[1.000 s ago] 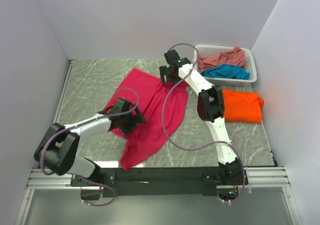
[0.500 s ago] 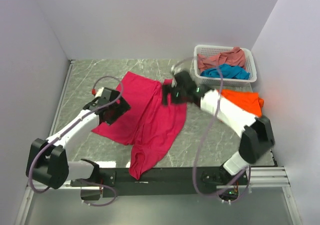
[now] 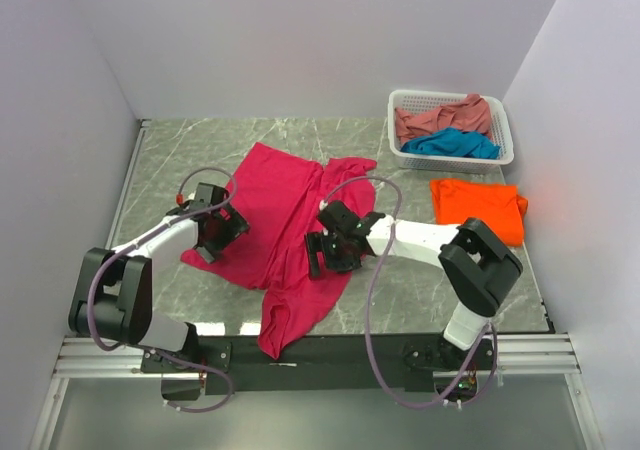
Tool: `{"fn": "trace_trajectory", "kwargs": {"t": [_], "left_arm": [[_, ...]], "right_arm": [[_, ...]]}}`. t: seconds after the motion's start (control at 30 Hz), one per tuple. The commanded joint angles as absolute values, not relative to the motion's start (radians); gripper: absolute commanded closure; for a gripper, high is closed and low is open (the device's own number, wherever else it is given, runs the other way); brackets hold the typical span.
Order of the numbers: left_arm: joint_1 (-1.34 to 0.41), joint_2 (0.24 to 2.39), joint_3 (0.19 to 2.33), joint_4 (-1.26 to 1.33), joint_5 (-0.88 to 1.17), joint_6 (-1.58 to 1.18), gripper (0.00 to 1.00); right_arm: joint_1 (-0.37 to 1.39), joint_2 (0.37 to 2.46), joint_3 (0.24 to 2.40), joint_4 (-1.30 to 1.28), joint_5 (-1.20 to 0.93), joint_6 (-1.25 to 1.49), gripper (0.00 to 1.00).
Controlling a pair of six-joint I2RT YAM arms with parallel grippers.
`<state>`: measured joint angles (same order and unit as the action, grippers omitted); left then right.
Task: Fold and stack the t-shirts
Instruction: Flatten the tshirt out
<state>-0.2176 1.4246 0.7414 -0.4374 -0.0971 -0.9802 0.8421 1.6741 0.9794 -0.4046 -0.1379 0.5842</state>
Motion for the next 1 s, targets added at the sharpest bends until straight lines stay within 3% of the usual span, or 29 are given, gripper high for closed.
{"fn": "trace_trajectory", "kwargs": {"t": [0.0, 0.3, 0.5, 0.6, 0.73, 0.97], "left_arm": [[-0.175, 1.465, 0.729, -0.391, -0.086, -0.953, 0.0], [-0.156, 1.496, 0.824, -0.411, -0.094, -0.939, 0.01], [-0.155, 1.48, 0.923, -0.446, -0.095, -0.92, 0.0], [-0.155, 1.428, 0.931, -0.497, -0.143, -0.942, 0.01], [-0.153, 1.304, 0.882, -0.563, -0.213, -1.002, 0.01], [-0.085, 1.118, 0.68, -0.703, -0.298, -1.121, 0.01]], "right_arm": [[0.778, 1.749, 1.022, -0.393, -0.11, 0.583, 0.11], [0.47, 1.844, 1.113, -0.509, -0.005, 0.413, 0.11], [0.351, 1.956, 1.458, -0.626, 0.216, 0.269, 0.08], [0.354, 1.878, 1.525, -0.667, 0.299, 0.249, 0.07], [0.382, 1.656, 1.364, -0.568, 0.262, 0.276, 0.05], [0.385, 1.119, 0.834, -0.348, 0.253, 0.517, 0.0]]}}
